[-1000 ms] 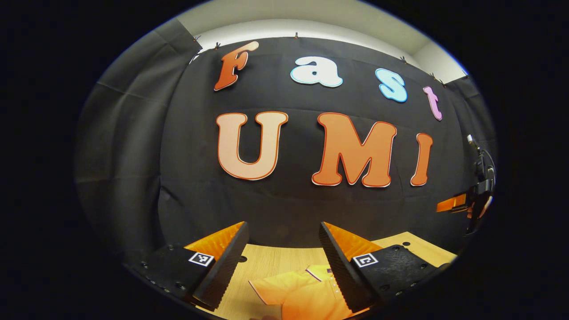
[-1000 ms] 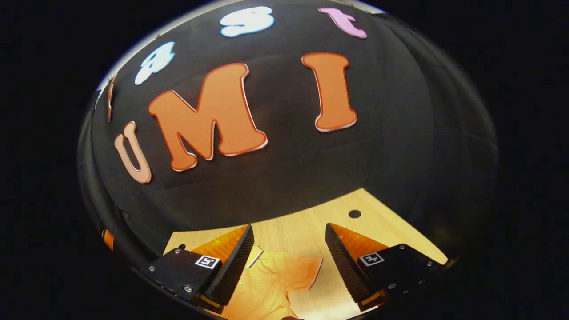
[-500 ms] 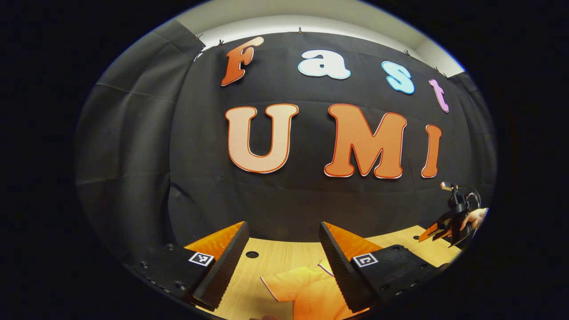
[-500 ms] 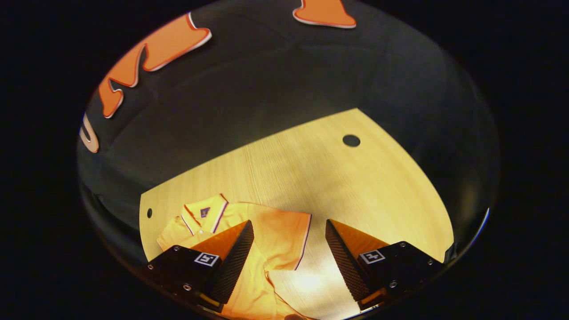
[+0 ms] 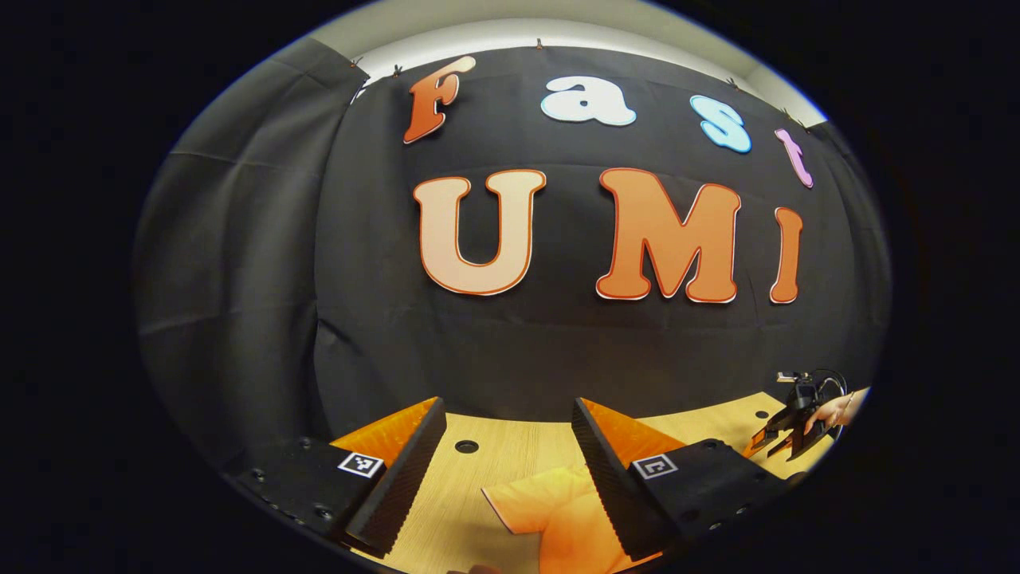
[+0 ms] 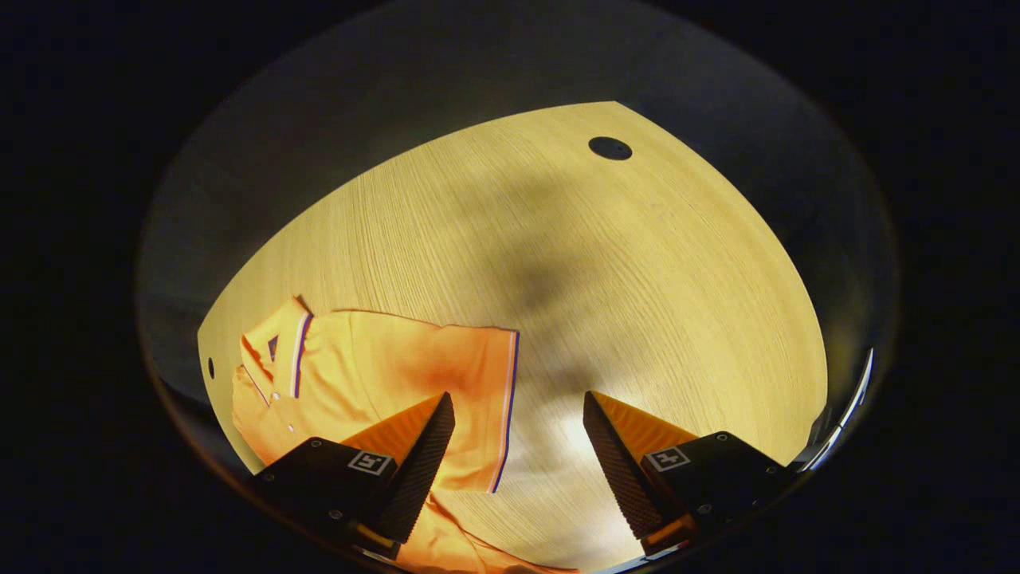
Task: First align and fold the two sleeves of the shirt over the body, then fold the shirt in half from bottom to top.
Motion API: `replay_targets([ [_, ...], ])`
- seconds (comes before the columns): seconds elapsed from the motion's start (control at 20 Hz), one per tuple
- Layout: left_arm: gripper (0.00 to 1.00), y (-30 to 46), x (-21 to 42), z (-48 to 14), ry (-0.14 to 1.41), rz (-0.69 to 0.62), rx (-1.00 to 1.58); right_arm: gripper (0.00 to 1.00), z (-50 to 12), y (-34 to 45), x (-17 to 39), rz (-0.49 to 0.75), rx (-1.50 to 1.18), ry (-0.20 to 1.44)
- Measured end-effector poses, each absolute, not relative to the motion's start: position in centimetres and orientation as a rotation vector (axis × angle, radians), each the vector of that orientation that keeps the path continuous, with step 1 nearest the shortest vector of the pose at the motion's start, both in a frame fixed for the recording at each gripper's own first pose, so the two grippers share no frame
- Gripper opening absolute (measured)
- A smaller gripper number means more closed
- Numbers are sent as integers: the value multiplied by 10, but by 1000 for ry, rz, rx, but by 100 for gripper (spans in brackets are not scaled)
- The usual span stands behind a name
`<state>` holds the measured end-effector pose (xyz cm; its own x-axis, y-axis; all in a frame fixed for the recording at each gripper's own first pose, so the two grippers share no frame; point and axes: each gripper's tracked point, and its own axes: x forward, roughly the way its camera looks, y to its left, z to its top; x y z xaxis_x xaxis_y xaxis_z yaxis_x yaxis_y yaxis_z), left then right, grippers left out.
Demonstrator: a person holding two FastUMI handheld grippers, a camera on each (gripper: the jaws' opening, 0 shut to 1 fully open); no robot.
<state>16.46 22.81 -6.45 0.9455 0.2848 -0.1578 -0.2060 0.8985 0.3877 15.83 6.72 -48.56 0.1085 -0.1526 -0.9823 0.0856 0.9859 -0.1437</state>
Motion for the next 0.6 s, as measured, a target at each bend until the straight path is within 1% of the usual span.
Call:
replay_targets([
  [0.35,97,239,163,-74,242,288,364,99,-506,67,146,-150,-125,1506],
  [0.45,97,240,163,-77,247,290,354,99,-511,62,144,-157,-156,1515],
  [0.6,97,239,162,-76,254,289,359,99,-511,64,143,-172,-130,1525],
])
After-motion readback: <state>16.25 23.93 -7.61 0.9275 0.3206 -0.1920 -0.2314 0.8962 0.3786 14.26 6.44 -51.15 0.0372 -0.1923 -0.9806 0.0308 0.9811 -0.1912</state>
